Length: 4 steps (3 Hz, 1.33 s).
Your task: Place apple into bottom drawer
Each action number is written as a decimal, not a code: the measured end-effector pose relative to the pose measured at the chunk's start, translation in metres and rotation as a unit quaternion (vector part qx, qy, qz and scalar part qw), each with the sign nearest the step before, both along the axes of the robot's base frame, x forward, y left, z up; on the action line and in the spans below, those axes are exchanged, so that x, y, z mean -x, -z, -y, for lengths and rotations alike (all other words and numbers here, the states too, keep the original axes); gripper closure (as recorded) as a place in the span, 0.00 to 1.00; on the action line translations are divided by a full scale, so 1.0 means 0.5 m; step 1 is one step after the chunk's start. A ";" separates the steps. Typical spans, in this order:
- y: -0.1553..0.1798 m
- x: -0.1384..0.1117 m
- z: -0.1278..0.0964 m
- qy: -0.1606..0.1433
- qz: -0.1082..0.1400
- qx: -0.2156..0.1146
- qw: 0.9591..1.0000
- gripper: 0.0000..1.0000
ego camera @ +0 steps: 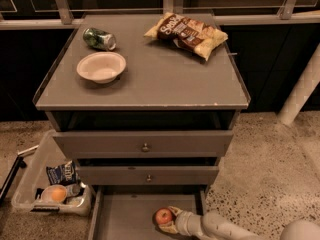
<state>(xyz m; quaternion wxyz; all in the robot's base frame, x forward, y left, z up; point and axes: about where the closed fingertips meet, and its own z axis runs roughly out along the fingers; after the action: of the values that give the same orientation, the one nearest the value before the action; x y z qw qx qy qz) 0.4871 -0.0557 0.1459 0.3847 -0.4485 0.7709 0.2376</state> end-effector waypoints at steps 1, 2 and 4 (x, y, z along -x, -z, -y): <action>0.000 0.000 0.000 0.000 0.000 0.000 1.000 0.57; 0.000 0.000 0.000 0.000 0.000 0.000 1.000 0.34; 0.000 0.000 0.000 0.000 0.000 0.000 1.000 0.00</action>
Offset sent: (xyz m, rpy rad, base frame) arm 0.0000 0.0000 0.0000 0.0000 0.0000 0.0000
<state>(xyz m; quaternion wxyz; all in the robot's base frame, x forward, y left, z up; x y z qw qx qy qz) 0.4871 -0.0555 0.1459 0.3847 -0.4486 0.7709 0.2377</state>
